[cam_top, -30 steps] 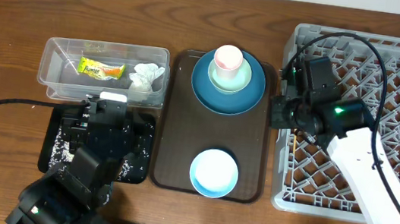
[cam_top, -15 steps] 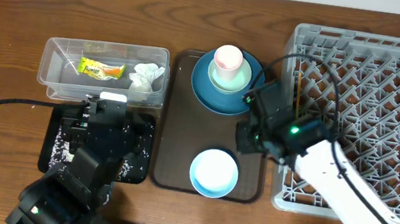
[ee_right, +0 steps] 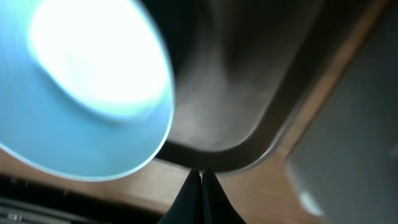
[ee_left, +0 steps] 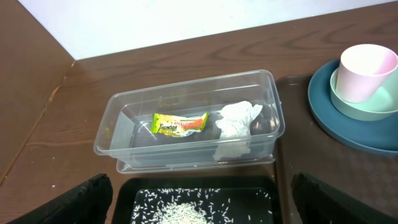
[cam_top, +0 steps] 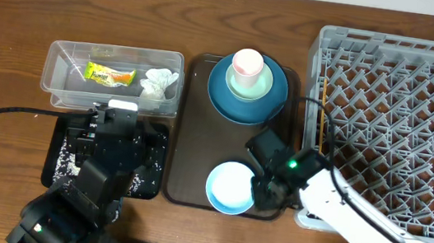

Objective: Sort waste into correct bins and load items into the dishwasher rack
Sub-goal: 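Move the right gripper down to the light-blue bowl on the brown tray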

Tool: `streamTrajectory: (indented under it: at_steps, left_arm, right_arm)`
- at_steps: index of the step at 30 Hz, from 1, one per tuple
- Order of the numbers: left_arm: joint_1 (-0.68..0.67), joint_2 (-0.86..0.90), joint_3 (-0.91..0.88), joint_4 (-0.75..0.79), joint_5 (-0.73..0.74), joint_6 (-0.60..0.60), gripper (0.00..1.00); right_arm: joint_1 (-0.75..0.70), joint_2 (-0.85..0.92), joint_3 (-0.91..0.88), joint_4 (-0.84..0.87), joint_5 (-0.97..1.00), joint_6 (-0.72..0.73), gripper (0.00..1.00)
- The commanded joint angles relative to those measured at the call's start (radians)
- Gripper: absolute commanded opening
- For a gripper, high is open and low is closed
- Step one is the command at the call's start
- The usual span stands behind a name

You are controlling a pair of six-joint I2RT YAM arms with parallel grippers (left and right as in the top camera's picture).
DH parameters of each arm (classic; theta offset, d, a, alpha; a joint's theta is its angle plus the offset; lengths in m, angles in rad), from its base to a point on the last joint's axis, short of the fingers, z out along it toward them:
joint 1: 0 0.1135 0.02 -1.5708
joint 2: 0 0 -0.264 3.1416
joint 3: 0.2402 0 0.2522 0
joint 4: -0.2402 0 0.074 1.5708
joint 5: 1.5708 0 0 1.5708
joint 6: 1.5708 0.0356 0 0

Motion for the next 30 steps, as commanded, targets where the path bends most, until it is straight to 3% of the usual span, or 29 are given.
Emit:
streamTrajectory:
  at_steps: [1,16,30]
  left_arm:
    - [-0.002,0.001,0.029,-0.001,-0.023,-0.016,0.95]
    - [-0.002,0.001,0.029,-0.001,-0.023,-0.016,0.95]
    - [-0.002,0.001,0.029,-0.001,-0.023,-0.016,0.95]
  right_arm:
    - [0.045,0.002,-0.042,0.006,-0.08,0.096,0.01]
    - [0.19,0.002,-0.16,0.107,-0.076,0.227,0.01]
    - [0.19,0.002,-0.246,0.177,0.055,0.277,0.01]
